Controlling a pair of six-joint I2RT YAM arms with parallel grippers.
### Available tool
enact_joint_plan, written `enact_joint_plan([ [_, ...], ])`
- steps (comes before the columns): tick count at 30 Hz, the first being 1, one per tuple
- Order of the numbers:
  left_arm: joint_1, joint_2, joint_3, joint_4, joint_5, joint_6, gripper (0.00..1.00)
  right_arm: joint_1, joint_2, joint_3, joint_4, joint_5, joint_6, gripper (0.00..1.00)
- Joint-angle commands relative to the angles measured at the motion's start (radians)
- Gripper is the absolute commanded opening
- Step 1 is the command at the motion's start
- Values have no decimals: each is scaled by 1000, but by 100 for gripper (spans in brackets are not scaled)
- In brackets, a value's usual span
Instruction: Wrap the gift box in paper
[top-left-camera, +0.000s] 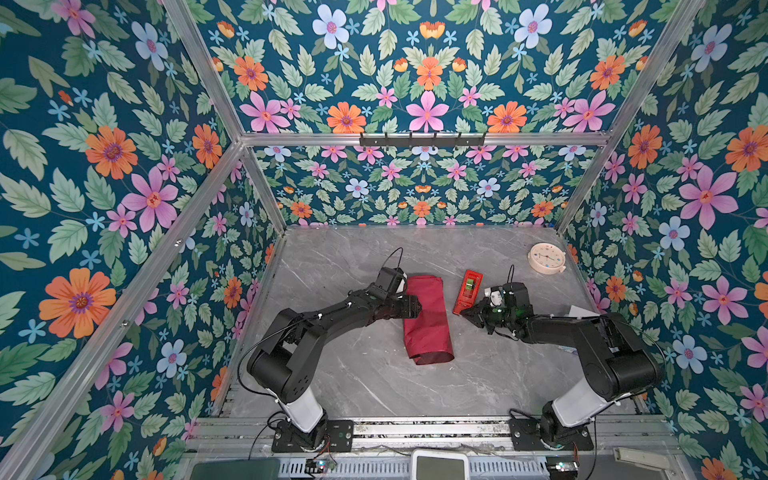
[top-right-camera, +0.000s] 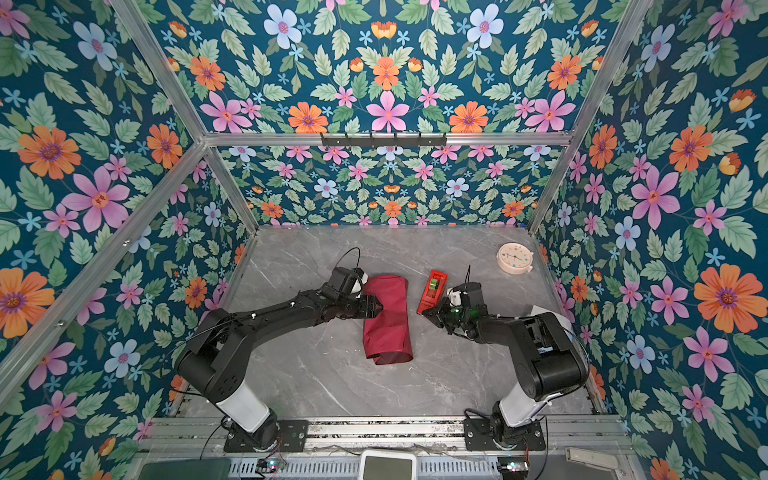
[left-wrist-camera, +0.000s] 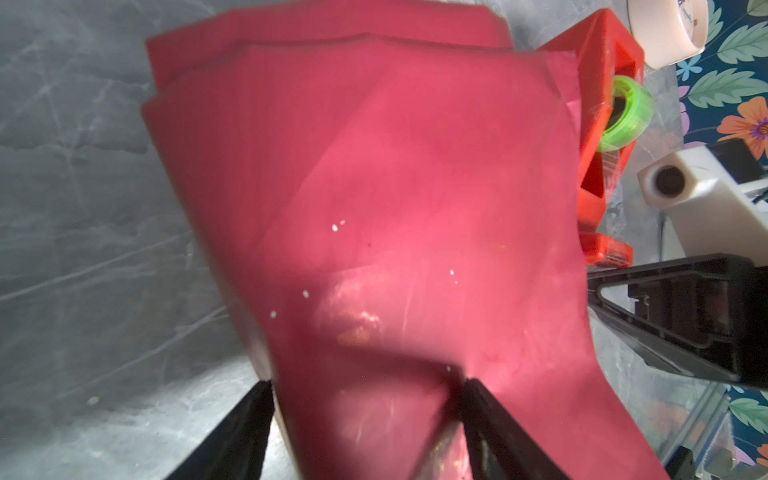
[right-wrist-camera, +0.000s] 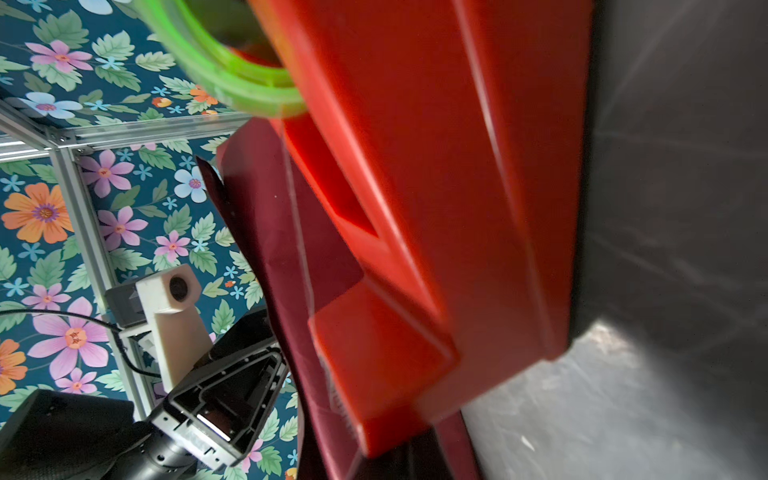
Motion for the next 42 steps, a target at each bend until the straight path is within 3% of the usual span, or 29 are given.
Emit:
enact_joint_plan([
  [1, 2, 20, -9, -158, -113, 23, 73, -2, 2, 11, -158, 51, -63, 0],
  [23, 3, 30, -9, -157, -110, 25, 73, -4, -42, 118, -448, 216, -271, 0],
  [28, 3, 33, -8, -157, -110, 27, 73, -4, -90, 98, -414, 167, -280, 0],
  [36, 3, 41, -8, -152, -107, 25, 73, 22, -313, 82, -467, 25, -331, 0],
  [42, 3, 51, -3, -150, -100, 24, 73, 154, -346, 128, -408, 100, -272, 0],
])
